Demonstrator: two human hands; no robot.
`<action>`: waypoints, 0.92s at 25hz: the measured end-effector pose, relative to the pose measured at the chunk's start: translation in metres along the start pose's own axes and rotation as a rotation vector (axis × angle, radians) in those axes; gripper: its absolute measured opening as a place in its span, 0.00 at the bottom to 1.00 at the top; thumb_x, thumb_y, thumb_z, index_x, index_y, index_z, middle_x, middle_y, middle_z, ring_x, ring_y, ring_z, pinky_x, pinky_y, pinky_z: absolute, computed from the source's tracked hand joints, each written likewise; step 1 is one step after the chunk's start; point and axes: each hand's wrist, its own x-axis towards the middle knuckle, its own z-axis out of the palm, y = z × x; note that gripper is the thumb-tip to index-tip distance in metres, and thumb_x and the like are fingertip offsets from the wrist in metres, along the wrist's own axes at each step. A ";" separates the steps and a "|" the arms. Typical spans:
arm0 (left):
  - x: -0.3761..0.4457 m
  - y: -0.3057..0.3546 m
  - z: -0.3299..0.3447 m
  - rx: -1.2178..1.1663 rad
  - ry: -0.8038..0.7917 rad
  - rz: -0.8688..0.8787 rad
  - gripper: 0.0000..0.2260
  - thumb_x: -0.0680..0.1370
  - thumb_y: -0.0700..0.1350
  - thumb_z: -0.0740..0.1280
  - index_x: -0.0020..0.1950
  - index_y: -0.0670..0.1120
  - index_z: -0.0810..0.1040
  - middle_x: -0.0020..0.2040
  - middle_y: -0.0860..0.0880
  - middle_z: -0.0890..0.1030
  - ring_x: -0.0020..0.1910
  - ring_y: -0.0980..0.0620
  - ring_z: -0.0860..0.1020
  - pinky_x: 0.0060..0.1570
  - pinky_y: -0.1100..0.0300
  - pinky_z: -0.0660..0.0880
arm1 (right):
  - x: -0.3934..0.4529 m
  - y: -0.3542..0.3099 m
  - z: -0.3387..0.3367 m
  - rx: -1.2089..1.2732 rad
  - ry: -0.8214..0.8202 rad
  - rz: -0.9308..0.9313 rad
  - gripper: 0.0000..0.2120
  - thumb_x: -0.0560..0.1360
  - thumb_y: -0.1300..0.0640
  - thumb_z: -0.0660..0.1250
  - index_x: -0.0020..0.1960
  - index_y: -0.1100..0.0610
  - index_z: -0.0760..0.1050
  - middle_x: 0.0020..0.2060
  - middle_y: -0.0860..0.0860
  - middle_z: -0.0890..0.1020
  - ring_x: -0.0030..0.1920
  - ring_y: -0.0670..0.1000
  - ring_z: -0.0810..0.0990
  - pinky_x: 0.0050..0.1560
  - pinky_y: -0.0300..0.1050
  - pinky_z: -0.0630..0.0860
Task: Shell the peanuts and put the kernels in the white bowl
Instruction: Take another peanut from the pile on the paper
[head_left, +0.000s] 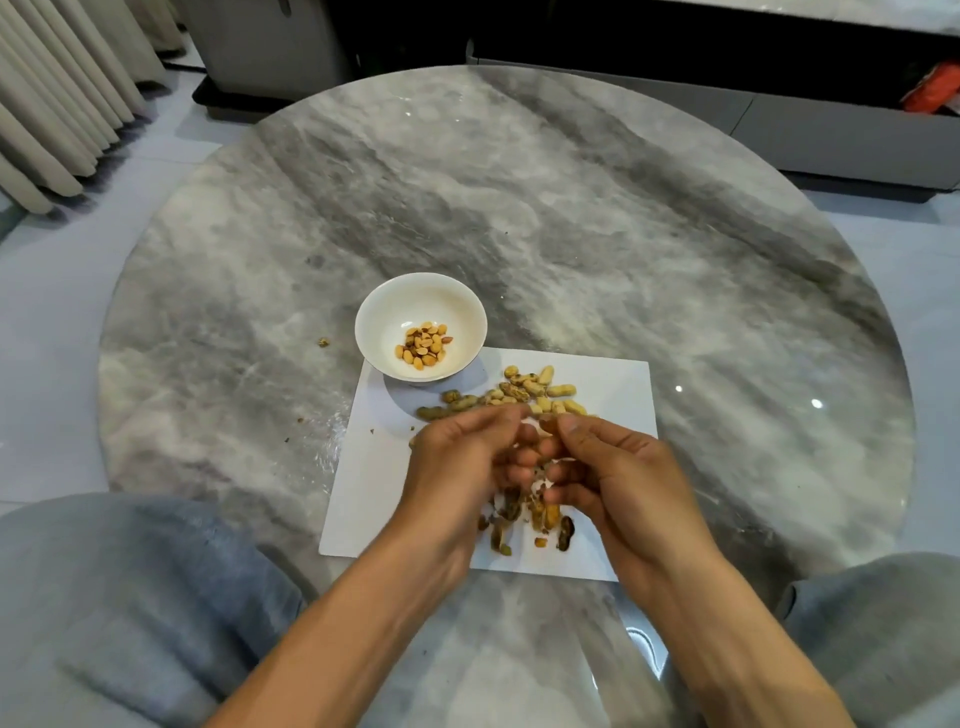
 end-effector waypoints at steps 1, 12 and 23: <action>0.005 0.001 -0.004 -0.060 0.038 -0.049 0.08 0.81 0.39 0.65 0.54 0.41 0.84 0.45 0.42 0.85 0.40 0.51 0.82 0.40 0.62 0.80 | 0.002 0.000 0.001 -0.003 0.031 0.000 0.08 0.80 0.62 0.66 0.47 0.63 0.83 0.33 0.55 0.82 0.30 0.48 0.77 0.30 0.41 0.77; 0.008 0.008 -0.013 -0.094 0.094 -0.045 0.09 0.81 0.41 0.65 0.57 0.42 0.83 0.53 0.44 0.86 0.48 0.50 0.82 0.46 0.60 0.79 | -0.010 0.005 -0.014 -0.624 0.185 -0.371 0.05 0.76 0.57 0.72 0.43 0.48 0.84 0.32 0.47 0.84 0.30 0.43 0.79 0.37 0.45 0.78; 0.001 0.006 -0.012 -0.051 0.040 -0.035 0.09 0.79 0.41 0.67 0.56 0.41 0.83 0.53 0.43 0.86 0.45 0.51 0.82 0.46 0.60 0.79 | -0.076 0.070 -0.035 -1.487 -0.724 -0.416 0.09 0.77 0.52 0.68 0.56 0.49 0.76 0.46 0.45 0.79 0.44 0.47 0.77 0.47 0.41 0.73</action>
